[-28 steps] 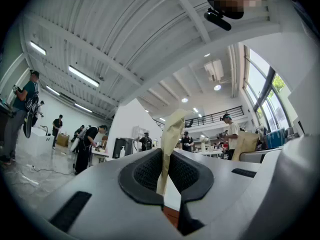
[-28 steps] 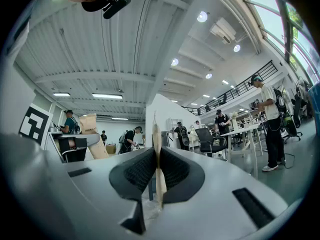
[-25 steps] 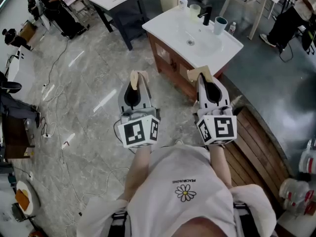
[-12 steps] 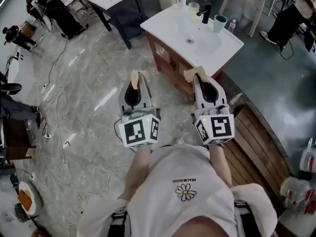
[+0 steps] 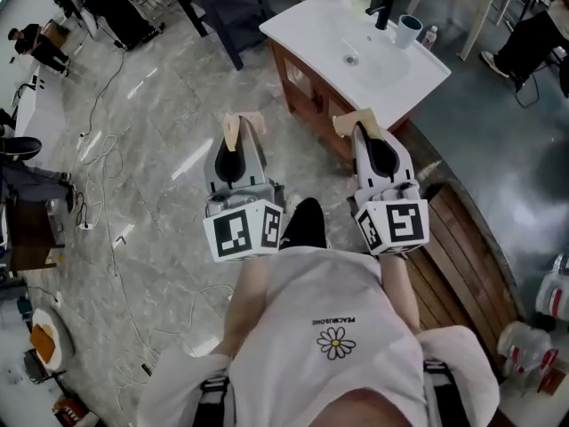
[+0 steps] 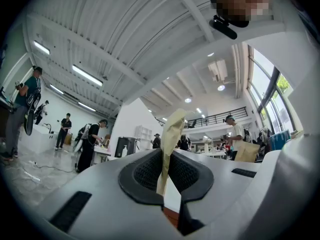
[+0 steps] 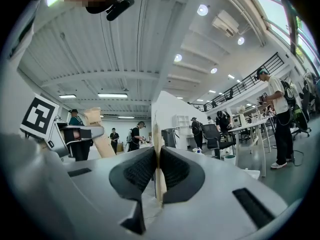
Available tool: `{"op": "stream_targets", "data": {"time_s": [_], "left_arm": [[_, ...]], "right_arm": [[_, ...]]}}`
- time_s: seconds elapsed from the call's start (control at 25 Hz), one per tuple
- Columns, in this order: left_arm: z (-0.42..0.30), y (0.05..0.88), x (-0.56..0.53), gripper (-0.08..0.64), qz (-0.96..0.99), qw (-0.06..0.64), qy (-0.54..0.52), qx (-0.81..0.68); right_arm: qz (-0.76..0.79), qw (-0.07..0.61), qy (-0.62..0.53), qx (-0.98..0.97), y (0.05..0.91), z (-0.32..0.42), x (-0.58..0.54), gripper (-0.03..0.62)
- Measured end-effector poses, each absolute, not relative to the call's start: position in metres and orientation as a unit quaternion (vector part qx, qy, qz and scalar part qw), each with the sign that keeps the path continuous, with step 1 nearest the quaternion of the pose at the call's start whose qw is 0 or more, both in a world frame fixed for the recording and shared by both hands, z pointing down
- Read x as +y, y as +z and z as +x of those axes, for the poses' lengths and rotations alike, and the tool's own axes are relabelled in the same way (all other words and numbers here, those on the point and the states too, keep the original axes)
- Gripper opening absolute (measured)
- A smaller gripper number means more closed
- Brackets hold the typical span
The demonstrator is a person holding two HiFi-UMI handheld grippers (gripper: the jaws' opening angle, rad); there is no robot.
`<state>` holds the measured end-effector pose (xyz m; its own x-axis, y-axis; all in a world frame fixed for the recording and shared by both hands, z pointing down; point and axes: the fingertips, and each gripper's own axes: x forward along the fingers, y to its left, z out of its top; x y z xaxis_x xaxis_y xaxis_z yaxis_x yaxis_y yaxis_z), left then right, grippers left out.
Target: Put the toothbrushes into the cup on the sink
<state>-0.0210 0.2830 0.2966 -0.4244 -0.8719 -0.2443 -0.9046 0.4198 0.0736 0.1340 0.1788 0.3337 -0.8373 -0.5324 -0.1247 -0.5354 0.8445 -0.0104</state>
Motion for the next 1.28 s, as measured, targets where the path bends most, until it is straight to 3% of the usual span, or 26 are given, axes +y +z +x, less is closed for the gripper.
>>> {"op": "stream_targets", "data": {"time_s": [0.64, 1.28], "left_arm": [[-0.079, 0.268, 0.156, 0.034, -0.573, 0.128, 0.121, 0.8], [-0.243, 0.232, -0.034, 0.034, -0.621, 0.135, 0.147, 0.758]], "right_arm": [[-0.32, 0.115, 0.038, 0.939, 0.301, 0.084, 0.064, 0.031], [-0.354, 0.127, 0.061, 0.925, 0.249, -0.079, -0.109, 0.031]]}}
